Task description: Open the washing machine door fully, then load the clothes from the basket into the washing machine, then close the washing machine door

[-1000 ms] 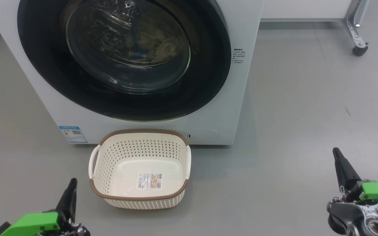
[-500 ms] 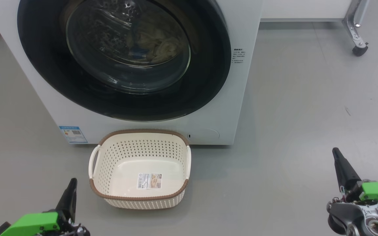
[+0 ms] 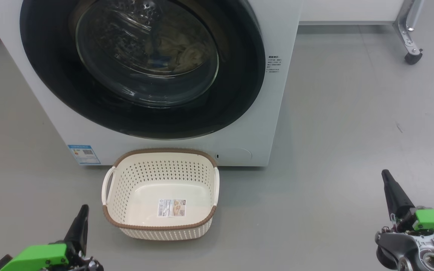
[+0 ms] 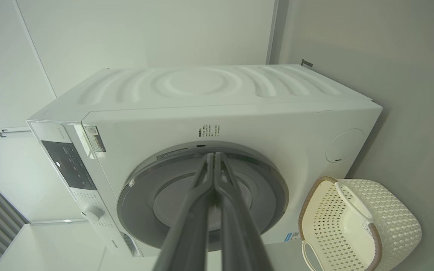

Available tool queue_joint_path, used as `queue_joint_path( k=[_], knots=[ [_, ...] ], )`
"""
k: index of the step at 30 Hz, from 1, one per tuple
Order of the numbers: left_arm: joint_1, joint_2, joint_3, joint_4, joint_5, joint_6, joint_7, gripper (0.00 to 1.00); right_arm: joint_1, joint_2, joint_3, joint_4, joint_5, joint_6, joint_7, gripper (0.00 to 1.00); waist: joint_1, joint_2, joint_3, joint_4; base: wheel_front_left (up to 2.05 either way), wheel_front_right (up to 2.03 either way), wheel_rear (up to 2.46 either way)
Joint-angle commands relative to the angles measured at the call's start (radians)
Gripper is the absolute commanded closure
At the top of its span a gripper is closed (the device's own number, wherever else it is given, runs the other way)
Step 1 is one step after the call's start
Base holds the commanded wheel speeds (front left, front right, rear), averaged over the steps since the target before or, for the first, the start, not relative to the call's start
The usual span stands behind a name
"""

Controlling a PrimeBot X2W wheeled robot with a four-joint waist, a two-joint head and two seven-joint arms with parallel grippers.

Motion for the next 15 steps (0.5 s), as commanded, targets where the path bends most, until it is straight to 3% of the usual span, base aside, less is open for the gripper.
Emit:
queue_joint_path(
  k=[1, 15],
  knots=[
    [-0.049, 0.011, 0.038, -0.028, 0.010, -0.001, 0.004, 1.00, -0.054, -0.006, 0.016, -0.031, -0.003, -0.003, 0.007, 1.00, 0.0000, 0.0000, 0.000, 0.000, 0.00, 0.00, 0.00],
    [-0.049, 0.009, 0.040, -0.027, 0.012, -0.001, 0.006, 1.00, -0.054, -0.005, 0.014, -0.031, -0.004, -0.003, 0.008, 1.00, 0.0000, 0.0000, 0.000, 0.000, 0.00, 0.00, 0.00]
  ],
)
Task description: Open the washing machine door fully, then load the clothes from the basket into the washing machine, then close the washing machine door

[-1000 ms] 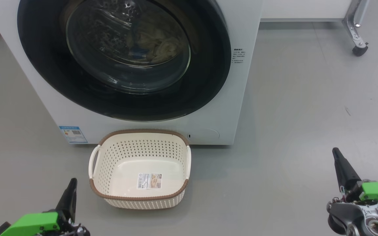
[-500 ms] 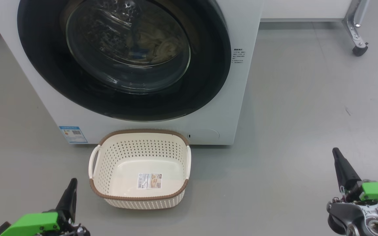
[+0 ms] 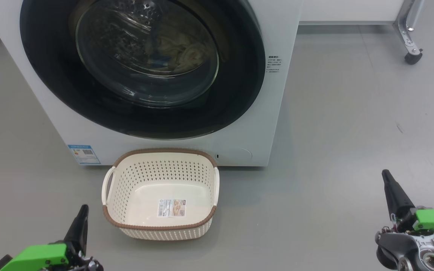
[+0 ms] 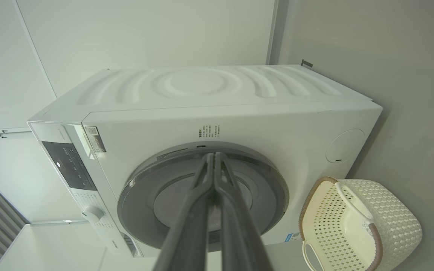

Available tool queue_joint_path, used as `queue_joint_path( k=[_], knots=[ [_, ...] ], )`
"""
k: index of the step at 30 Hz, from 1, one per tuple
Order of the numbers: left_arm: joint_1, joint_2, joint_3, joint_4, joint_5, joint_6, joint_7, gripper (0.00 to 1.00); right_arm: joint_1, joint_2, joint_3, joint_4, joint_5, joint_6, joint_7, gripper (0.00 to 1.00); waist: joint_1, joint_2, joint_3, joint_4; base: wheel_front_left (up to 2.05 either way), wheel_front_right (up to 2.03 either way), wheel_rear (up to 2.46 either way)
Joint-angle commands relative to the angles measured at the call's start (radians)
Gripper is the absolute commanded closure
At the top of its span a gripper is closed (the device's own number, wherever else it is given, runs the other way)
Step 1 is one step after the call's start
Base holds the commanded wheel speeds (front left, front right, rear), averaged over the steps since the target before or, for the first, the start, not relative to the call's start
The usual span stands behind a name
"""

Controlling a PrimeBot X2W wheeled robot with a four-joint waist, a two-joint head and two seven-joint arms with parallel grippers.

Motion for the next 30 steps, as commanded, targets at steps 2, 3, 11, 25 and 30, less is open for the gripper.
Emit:
queue_joint_path(
  k=[2, 3, 11, 25, 30],
  knots=[
    [-0.050, 0.010, 0.039, -0.028, 0.011, -0.001, 0.006, 1.00, -0.054, -0.006, 0.016, -0.031, -0.005, -0.003, 0.008, 1.00, 0.0000, 0.0000, 0.000, 0.000, 0.00, 0.00, 0.00],
    [-0.050, 0.010, 0.039, -0.028, 0.011, -0.001, 0.007, 1.00, -0.054, -0.006, 0.016, -0.031, -0.005, -0.003, 0.009, 1.00, 0.0000, 0.0000, 0.000, 0.000, 0.00, 0.00, 0.00],
    [-0.050, 0.009, 0.040, -0.028, 0.012, -0.001, 0.007, 1.00, -0.054, -0.005, 0.015, -0.031, -0.005, -0.003, 0.009, 1.00, 0.0000, 0.0000, 0.000, 0.000, 0.00, 0.00, 0.00],
    [-0.050, 0.008, 0.042, -0.028, 0.013, -0.001, 0.009, 1.00, -0.055, -0.004, 0.014, -0.031, -0.007, -0.003, 0.010, 1.00, 0.0000, 0.0000, 0.000, 0.000, 0.00, 0.00, 0.00],
    [-0.050, 0.007, 0.042, -0.028, 0.014, -0.001, 0.009, 1.00, -0.055, -0.004, 0.013, -0.031, -0.007, -0.003, 0.011, 1.00, 0.0000, 0.0000, 0.000, 0.000, 0.00, 0.00, 0.00]
  ],
)
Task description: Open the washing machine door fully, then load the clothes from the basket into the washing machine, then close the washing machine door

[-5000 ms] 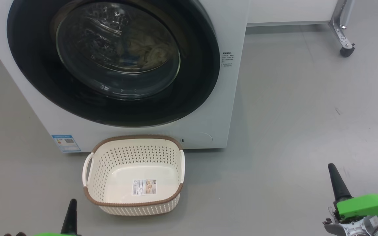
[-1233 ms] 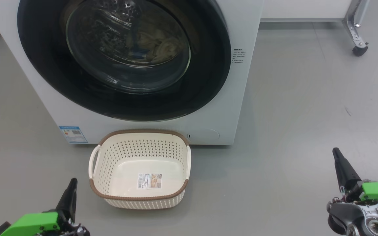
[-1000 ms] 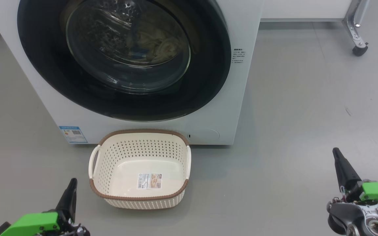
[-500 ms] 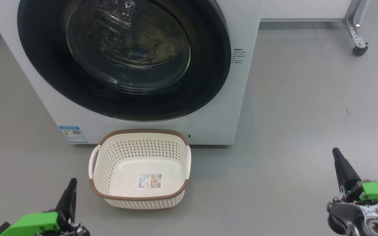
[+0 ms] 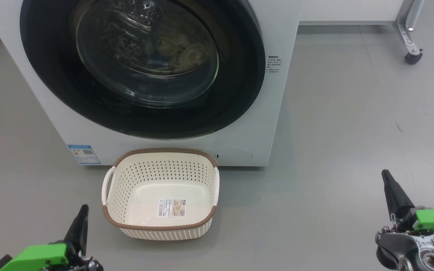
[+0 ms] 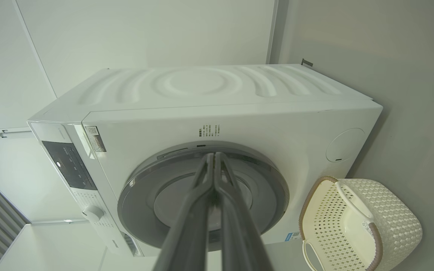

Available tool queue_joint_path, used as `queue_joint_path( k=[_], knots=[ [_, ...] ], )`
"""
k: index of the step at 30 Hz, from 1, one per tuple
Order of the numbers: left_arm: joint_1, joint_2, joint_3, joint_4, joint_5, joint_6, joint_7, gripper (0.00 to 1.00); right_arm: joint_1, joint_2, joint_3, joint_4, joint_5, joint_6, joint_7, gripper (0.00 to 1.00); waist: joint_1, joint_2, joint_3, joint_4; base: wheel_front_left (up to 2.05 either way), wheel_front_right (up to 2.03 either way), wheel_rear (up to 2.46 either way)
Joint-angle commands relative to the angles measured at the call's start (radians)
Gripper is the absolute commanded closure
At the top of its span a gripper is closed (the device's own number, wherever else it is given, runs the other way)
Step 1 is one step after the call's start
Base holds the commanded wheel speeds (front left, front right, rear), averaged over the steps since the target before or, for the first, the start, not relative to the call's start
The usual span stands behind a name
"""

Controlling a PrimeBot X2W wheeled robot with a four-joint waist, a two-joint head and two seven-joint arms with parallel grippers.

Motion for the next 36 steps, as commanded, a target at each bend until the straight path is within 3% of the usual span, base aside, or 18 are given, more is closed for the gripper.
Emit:
queue_joint_path(
  k=[1, 36],
  knots=[
    [-0.050, 0.009, 0.039, -0.028, 0.009, -0.001, 0.005, 1.00, -0.055, -0.005, 0.015, -0.031, -0.007, -0.003, 0.006, 1.00, 0.0000, 0.0000, 0.000, 0.000, 0.00, 0.00, 0.00],
    [-0.050, 0.007, 0.042, -0.028, 0.012, -0.001, 0.008, 1.00, -0.055, -0.003, 0.013, -0.031, -0.009, -0.003, 0.008, 1.00, 0.0000, 0.0000, 0.000, 0.000, 0.00, 0.00, 0.00]
  ],
)
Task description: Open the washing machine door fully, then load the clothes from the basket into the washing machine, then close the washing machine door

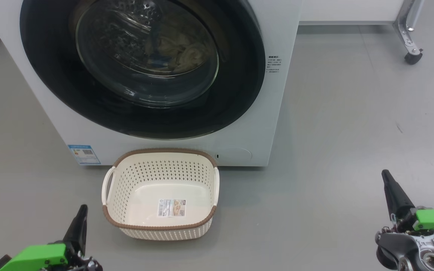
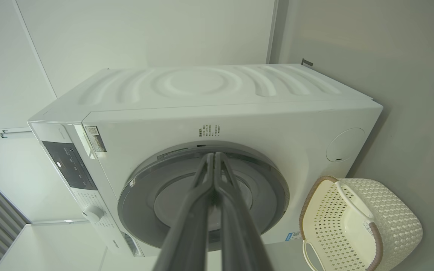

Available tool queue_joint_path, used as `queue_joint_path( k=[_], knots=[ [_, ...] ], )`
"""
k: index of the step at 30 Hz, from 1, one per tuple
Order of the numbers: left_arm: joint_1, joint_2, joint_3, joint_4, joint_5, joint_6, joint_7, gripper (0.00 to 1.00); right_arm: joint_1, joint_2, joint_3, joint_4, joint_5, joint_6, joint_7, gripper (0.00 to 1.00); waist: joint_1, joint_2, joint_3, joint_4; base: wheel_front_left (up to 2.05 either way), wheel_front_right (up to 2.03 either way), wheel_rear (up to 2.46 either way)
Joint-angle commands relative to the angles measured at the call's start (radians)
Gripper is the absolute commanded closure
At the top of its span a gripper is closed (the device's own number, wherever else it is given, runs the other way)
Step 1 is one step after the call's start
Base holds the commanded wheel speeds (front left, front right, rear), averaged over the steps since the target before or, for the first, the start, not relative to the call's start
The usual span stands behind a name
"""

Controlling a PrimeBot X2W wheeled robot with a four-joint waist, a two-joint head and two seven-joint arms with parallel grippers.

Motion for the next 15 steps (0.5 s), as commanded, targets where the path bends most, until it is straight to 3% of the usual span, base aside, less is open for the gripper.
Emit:
queue_joint_path(
  k=[1, 15],
  knots=[
    [-0.050, 0.008, 0.037, -0.028, 0.009, -0.001, 0.008, 1.00, -0.055, -0.005, 0.016, -0.031, -0.008, -0.003, 0.005, 1.00, 0.0001, -0.0001, 0.000, 0.000, 0.00, 0.00, 0.00],
    [-0.050, 0.008, 0.038, -0.028, 0.009, -0.001, 0.008, 1.00, -0.055, -0.004, 0.015, -0.031, -0.008, -0.003, 0.006, 1.00, 0.0001, -0.0001, 0.000, 0.000, 0.00, 0.00, 0.00]
  ],
)
